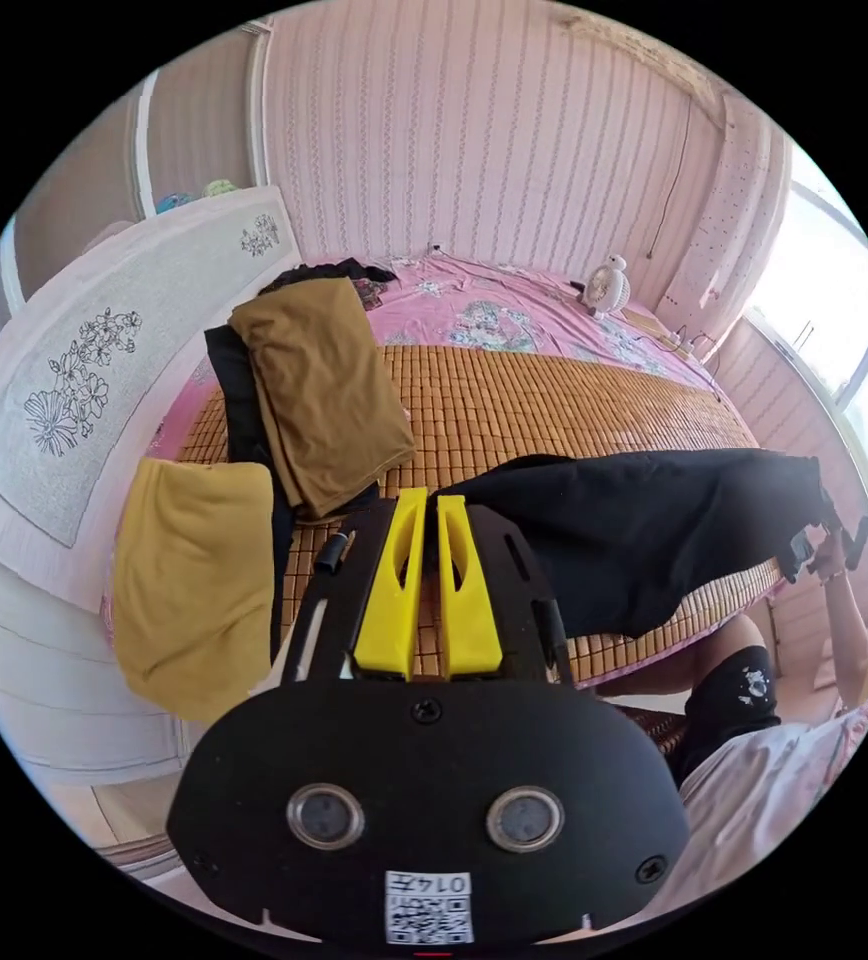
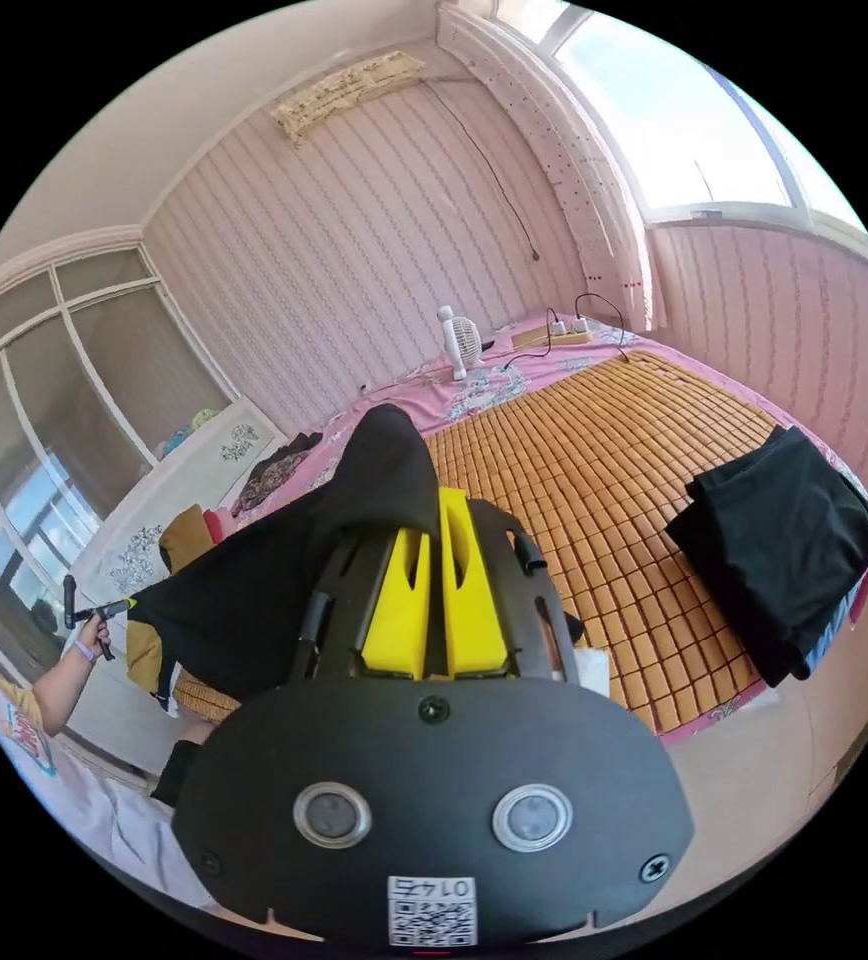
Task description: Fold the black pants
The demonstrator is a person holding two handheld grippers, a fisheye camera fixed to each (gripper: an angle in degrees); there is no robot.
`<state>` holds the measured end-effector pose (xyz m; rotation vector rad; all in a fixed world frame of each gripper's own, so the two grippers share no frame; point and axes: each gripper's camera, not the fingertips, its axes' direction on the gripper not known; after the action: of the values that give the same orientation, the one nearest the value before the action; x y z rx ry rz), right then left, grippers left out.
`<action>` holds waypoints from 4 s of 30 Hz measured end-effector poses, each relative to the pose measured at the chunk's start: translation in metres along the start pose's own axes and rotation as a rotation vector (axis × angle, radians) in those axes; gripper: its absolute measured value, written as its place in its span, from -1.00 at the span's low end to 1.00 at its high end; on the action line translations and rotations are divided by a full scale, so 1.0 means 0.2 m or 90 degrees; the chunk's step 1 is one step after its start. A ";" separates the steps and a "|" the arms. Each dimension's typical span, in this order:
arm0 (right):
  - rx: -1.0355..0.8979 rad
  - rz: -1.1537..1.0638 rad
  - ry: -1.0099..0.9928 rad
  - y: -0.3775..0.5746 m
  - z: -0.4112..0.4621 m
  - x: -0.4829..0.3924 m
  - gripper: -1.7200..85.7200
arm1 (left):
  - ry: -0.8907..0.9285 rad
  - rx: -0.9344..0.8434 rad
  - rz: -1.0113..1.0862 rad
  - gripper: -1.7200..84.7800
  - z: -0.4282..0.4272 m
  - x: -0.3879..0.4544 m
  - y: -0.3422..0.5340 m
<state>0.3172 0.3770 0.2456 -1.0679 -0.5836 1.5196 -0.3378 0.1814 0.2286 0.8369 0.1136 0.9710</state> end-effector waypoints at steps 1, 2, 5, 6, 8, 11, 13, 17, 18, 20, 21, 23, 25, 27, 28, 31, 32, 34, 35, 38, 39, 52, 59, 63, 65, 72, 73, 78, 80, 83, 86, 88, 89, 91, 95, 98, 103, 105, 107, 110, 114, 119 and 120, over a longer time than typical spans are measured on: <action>0.037 -0.032 -0.009 0.03 -0.09 0.00 -0.96 | 0.009 0.032 -0.013 -0.96 -0.06 -0.04 0.03; 0.054 -0.051 -0.016 0.05 -0.14 0.00 -0.96 | 0.021 0.070 -0.017 -0.96 -0.12 -0.08 0.09; 0.094 -0.110 -0.049 0.26 -0.34 0.07 -0.90 | 0.031 0.100 -0.017 -0.93 -0.22 -0.15 0.35; 0.072 -0.107 -0.042 0.36 -0.37 0.12 -0.86 | 0.027 0.090 -0.019 -0.91 -0.22 -0.16 0.41; 0.001 -0.070 -0.006 0.52 -0.36 0.21 -0.80 | 0.037 0.019 -0.086 -0.85 -0.15 -0.25 0.68; -0.129 -0.013 0.063 0.73 -0.28 0.30 -0.77 | 0.090 -0.084 -0.216 -0.84 0.00 -0.40 0.98; -0.200 -0.002 0.109 0.78 -0.24 0.34 -0.75 | 0.077 -0.094 -0.284 -0.85 0.02 -0.46 1.10; -0.249 -0.024 0.102 0.69 -0.25 0.42 -0.67 | 0.089 -0.052 -0.344 -0.85 -0.03 -0.57 1.10; -0.254 -0.013 0.094 0.64 -0.26 0.45 -0.67 | 0.084 -0.053 -0.336 -0.85 -0.03 -0.57 1.08; -0.252 -0.012 0.096 0.57 -0.27 0.48 -0.66 | 0.074 -0.068 -0.295 -0.84 0.01 -0.56 0.94; -0.245 -0.020 0.102 0.53 -0.27 0.49 -0.66 | 0.076 -0.070 -0.283 -0.83 0.03 -0.56 0.90; -0.237 -0.029 0.110 0.47 -0.28 0.50 -0.64 | 0.086 -0.079 -0.238 -0.81 0.13 -0.52 0.75; -0.197 0.000 0.106 0.41 -0.31 0.56 -0.61 | 0.101 -0.095 -0.205 -0.81 0.23 -0.49 0.62; -0.125 0.065 0.064 0.37 -0.37 0.64 -0.62 | 0.122 -0.119 -0.167 -0.80 0.34 -0.46 0.51; -0.075 0.091 0.049 0.35 -0.42 0.67 -0.64 | 0.122 -0.138 -0.137 -0.80 0.40 -0.43 0.44; -0.011 0.081 0.101 0.29 -0.49 0.68 -0.67 | 0.089 -0.162 -0.098 -0.79 0.53 -0.39 0.29; -0.015 0.070 0.108 0.28 -0.48 0.67 -0.66 | 0.091 -0.162 -0.107 -0.78 0.57 -0.40 0.25; -0.072 0.054 0.114 0.22 -0.33 0.63 -0.64 | 0.116 -0.161 -0.133 -0.76 0.65 -0.42 0.18; -0.085 0.054 0.112 0.20 -0.28 0.63 -0.63 | 0.129 -0.165 -0.152 -0.75 0.70 -0.44 0.13; -0.140 0.078 0.102 0.16 0.01 0.61 -0.63 | 0.152 -0.165 -0.191 -0.74 0.81 -0.46 0.05; -0.158 0.100 0.100 0.14 0.12 0.61 -0.63 | 0.152 -0.166 -0.194 -0.74 0.83 -0.46 0.03; -0.134 0.275 -0.083 -0.07 0.53 0.67 -0.93 | 0.016 -0.288 -0.065 -0.77 1.02 -0.25 -0.24; 0.075 0.007 -0.098 -0.15 -0.01 0.16 -0.94 | 0.006 -0.257 -0.050 -0.87 1.01 -0.20 -0.26; -0.123 0.137 0.142 0.11 0.10 0.35 -0.89 | 0.006 -0.239 -0.061 -0.90 1.00 -0.19 -0.26; -0.163 0.160 0.160 0.19 0.15 0.39 -0.87 | 0.005 -0.236 -0.065 -0.94 1.00 -0.18 -0.27; -0.239 0.082 0.193 0.18 0.59 0.20 -0.82 | -0.064 -0.200 -0.072 -0.98 0.96 -0.17 -0.32; -0.252 0.070 0.195 0.16 0.70 0.17 -0.82 | -0.070 -0.194 -0.087 -0.98 0.96 -0.19 -0.33; -0.261 0.034 0.244 0.10 1.10 0.04 -0.84 | -0.079 -0.174 -0.122 -0.98 0.96 -0.25 -0.43; -0.253 0.034 0.274 0.10 1.21 0.00 -0.87 | -0.086 -0.172 -0.127 -0.98 0.97 -0.27 -0.49; -0.226 0.030 0.301 0.09 1.33 -0.05 -0.93 | -0.100 -0.179 -0.133 -0.98 1.01 -0.30 -0.53; -0.231 0.011 0.329 0.07 1.41 -0.09 -0.95 | -0.068 -0.179 -0.183 -0.97 1.06 -0.36 -0.52; -0.243 -0.021 0.374 0.08 1.42 -0.12 -0.96 | -0.027 -0.216 -0.202 -0.95 1.12 -0.40 -0.49; -0.243 -0.018 0.374 0.08 1.41 -0.11 -0.96 | -0.008 -0.191 -0.206 -0.93 1.11 -0.41 -0.47; -0.237 0.024 0.359 0.08 1.37 -0.08 -0.96 | 0.038 -0.193 -0.223 -0.89 1.10 -0.44 -0.45; -0.261 -0.011 0.362 0.07 1.37 -0.12 -0.96 | 0.076 -0.142 -0.224 -0.84 1.01 -0.47 -0.44; -0.230 -0.037 0.341 0.05 1.36 -0.19 -0.95 | 0.061 -0.110 -0.234 -0.82 0.97 -0.51 -0.48; -0.260 0.001 0.331 0.02 1.47 -0.23 -0.94 | 0.048 -0.148 -0.216 -0.77 1.10 -0.49 -0.56; -0.268 -0.007 0.332 0.04 1.50 -0.24 -0.94 | 0.038 -0.225 -0.190 -0.83 1.21 -0.45 -0.57; -0.260 -0.030 0.332 0.05 1.50 -0.27 -0.95 | 0.040 -0.221 -0.179 -0.95 1.20 -0.43 -0.58; -0.257 -0.039 0.341 0.03 1.52 -0.28 -0.96 | 0.020 -0.105 -0.251 -0.97 1.09 -0.49 -0.57; -0.259 -0.035 0.345 -0.01 1.58 -0.26 -0.96 | 0.048 -0.057 -0.369 -0.96 1.11 -0.61 -0.52; -0.253 -0.010 0.339 -0.05 1.60 -0.24 -0.97 | 0.047 -0.115 -0.364 -0.86 1.23 -0.61 -0.50; -0.260 0.004 0.331 -0.06 1.59 -0.22 -0.96 | 0.053 -0.111 -0.371 -0.84 1.22 -0.61 -0.49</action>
<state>0.0459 0.3989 0.4178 -1.7083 -0.5293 1.0796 -0.2353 -0.0812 0.2988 0.5523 0.3211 0.4565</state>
